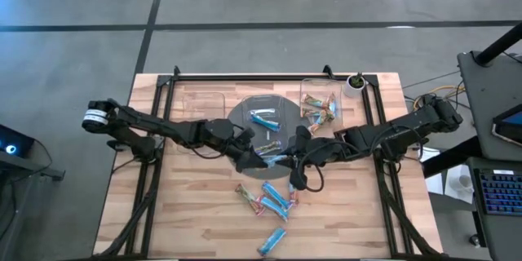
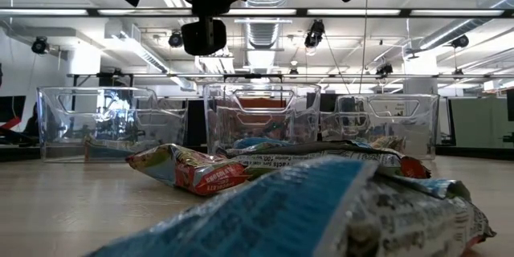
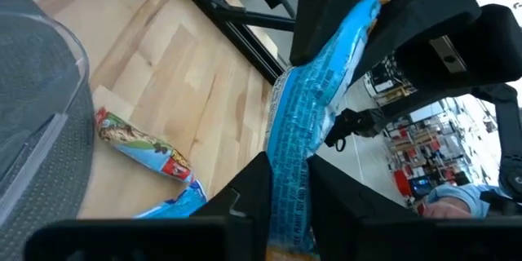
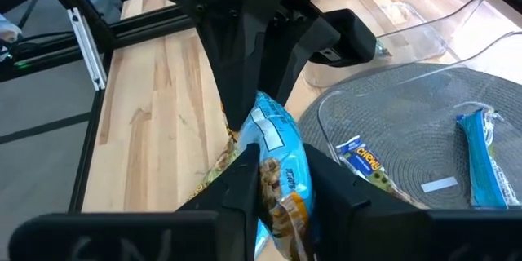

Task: Pick and place Granola Bars by type
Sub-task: Put the yellow granola bar into the right transparent bin

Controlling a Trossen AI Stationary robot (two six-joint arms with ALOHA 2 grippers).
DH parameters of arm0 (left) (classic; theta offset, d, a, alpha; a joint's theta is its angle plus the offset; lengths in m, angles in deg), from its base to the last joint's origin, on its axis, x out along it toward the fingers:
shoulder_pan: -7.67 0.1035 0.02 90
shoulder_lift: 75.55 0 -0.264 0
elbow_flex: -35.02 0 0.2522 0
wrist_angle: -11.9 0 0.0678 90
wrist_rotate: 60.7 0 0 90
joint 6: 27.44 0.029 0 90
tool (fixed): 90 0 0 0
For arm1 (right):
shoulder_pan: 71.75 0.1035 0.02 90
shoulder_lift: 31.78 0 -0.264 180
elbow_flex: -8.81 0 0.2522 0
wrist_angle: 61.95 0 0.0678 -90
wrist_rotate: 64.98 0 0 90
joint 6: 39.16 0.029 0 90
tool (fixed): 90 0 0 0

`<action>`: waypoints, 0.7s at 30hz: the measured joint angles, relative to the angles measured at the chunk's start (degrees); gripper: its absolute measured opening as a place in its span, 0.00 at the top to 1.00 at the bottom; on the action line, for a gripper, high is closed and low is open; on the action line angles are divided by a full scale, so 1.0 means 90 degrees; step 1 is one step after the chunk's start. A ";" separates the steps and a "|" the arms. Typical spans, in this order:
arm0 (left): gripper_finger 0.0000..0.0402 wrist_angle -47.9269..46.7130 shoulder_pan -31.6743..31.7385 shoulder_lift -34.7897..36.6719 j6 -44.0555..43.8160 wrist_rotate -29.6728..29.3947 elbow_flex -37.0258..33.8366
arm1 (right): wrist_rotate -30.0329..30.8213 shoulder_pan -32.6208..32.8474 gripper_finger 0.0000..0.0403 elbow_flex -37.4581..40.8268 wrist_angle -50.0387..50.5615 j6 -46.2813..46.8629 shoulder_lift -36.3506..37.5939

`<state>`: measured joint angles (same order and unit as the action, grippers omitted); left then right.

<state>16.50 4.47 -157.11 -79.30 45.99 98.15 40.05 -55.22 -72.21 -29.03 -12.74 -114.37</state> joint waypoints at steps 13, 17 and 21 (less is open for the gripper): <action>0.62 -0.0628 -0.0049 0.0407 0.0342 -0.0424 0.0000 | 0.0807 -0.0104 0.84 0.0000 0.1080 0.0529 0.0033; 0.61 -0.1449 -0.0146 0.0879 0.0520 -0.0457 0.0007 | 0.1720 -0.0419 0.84 0.0010 0.2313 0.1616 0.0174; 0.61 -0.2404 -0.0393 0.1284 0.0537 -0.1293 0.0007 | 0.1602 -0.1168 0.84 0.0069 0.3675 0.2664 0.0431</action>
<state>-5.13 0.93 -145.55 -74.47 34.35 98.21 54.47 -65.73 -71.59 4.05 11.23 -110.48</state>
